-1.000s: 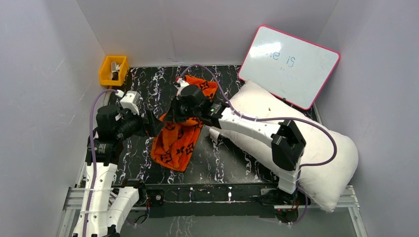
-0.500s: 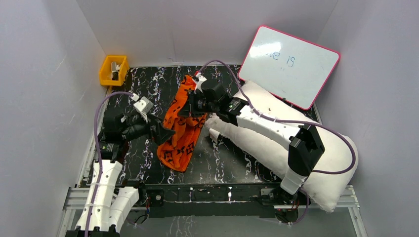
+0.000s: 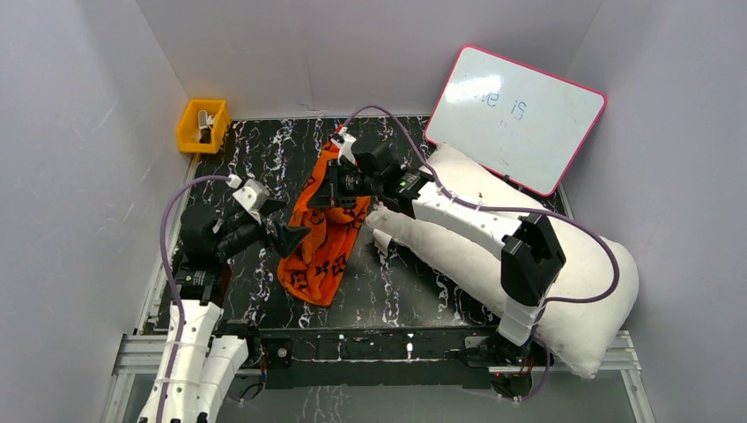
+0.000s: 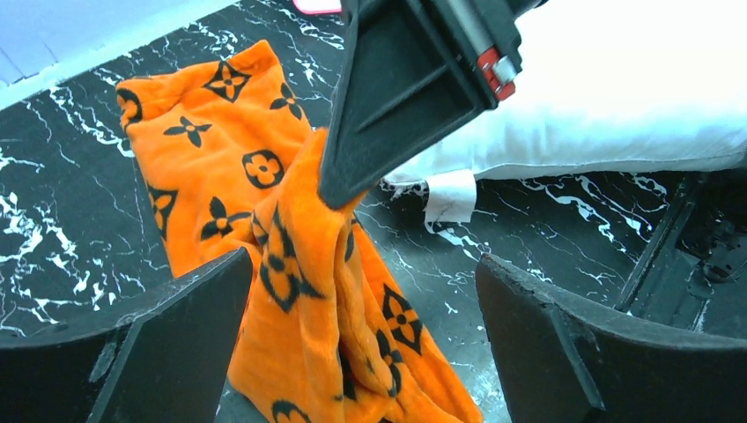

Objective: Remove the pillowcase from the pillow
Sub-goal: Fold the pillowcase at the center of the board.

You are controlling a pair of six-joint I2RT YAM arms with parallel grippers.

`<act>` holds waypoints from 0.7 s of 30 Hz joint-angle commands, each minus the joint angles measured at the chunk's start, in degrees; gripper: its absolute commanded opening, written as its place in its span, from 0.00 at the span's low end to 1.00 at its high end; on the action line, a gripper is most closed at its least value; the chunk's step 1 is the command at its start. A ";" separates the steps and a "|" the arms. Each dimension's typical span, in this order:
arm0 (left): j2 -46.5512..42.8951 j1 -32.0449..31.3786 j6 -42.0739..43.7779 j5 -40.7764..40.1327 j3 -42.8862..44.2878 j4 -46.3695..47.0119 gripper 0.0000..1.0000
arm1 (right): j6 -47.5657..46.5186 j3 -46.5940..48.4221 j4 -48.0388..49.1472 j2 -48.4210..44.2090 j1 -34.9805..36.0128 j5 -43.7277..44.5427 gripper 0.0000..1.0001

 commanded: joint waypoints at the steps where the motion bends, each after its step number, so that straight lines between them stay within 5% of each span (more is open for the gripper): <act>1: 2.37 -1.35 0.19 -0.74 -0.27 5.46 0.98 | 0.74 3.91 4.23 0.99 0.06 -2.91 0.00; 21: 8.15 -8.57 2.28 -11.34 -4.05 12.63 0.84 | 1.55 6.10 4.11 2.80 1.07 -4.35 0.00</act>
